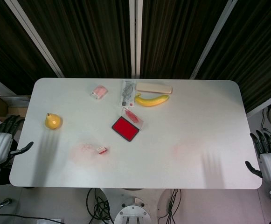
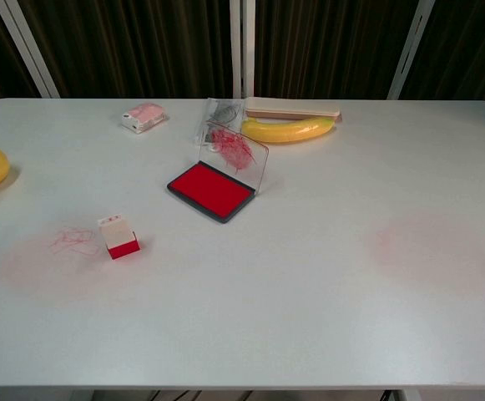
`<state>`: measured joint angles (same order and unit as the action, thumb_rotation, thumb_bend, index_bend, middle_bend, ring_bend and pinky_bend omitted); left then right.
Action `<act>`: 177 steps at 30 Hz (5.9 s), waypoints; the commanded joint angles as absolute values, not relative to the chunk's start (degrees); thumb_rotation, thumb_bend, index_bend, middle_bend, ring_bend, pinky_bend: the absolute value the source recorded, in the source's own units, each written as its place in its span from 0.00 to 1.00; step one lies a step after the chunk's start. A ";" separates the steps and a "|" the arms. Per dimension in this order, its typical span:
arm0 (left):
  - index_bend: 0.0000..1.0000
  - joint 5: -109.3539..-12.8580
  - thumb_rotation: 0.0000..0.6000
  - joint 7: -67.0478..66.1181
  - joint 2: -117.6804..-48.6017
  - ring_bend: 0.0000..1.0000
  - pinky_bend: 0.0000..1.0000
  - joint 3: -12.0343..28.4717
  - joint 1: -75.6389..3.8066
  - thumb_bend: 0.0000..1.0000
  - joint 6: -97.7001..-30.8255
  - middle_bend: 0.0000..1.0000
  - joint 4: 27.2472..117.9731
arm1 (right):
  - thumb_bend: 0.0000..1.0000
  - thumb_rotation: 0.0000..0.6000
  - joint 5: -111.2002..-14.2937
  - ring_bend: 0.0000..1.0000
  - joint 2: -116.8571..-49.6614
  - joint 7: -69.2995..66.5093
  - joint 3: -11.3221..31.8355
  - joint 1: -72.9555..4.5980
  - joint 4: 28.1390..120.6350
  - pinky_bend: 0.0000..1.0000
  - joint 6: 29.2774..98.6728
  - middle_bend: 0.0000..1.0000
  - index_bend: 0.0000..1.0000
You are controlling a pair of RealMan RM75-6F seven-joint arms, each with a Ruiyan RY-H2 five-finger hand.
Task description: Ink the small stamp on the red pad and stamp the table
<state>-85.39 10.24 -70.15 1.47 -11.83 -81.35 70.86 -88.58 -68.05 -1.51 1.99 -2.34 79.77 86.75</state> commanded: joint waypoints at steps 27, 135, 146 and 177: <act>0.39 -96.51 1.00 5.42 -71.66 0.51 0.75 -2.43 -16.29 0.37 -78.91 0.70 77.33 | 0.13 1.00 -89.09 0.00 -67.90 -3.35 1.79 -2.28 78.89 0.00 87.09 0.00 0.00; 0.26 -92.02 1.00 -5.87 -86.74 0.67 0.80 -5.69 -27.82 0.37 -60.44 0.86 76.91 | 0.14 1.00 -86.35 0.00 -69.39 -2.61 1.97 -2.37 77.01 0.00 84.26 0.00 0.00; 0.35 -89.87 1.00 -8.05 -85.81 0.68 0.82 -4.27 -26.65 0.37 -62.52 0.86 76.76 | 0.14 1.00 -86.34 0.00 -69.20 -2.50 1.91 -2.26 77.24 0.00 84.32 0.00 0.00; 0.33 -100.39 1.00 -0.52 -92.21 0.84 1.00 -2.62 -33.88 0.19 -67.28 0.33 65.23 | 0.14 1.00 -86.10 0.00 -68.32 -3.12 1.97 -2.14 77.39 0.00 84.18 0.00 0.00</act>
<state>-100.64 -0.39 -92.04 -2.75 -33.70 -67.53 65.46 -86.12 -68.31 -3.12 1.97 -2.12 77.42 84.19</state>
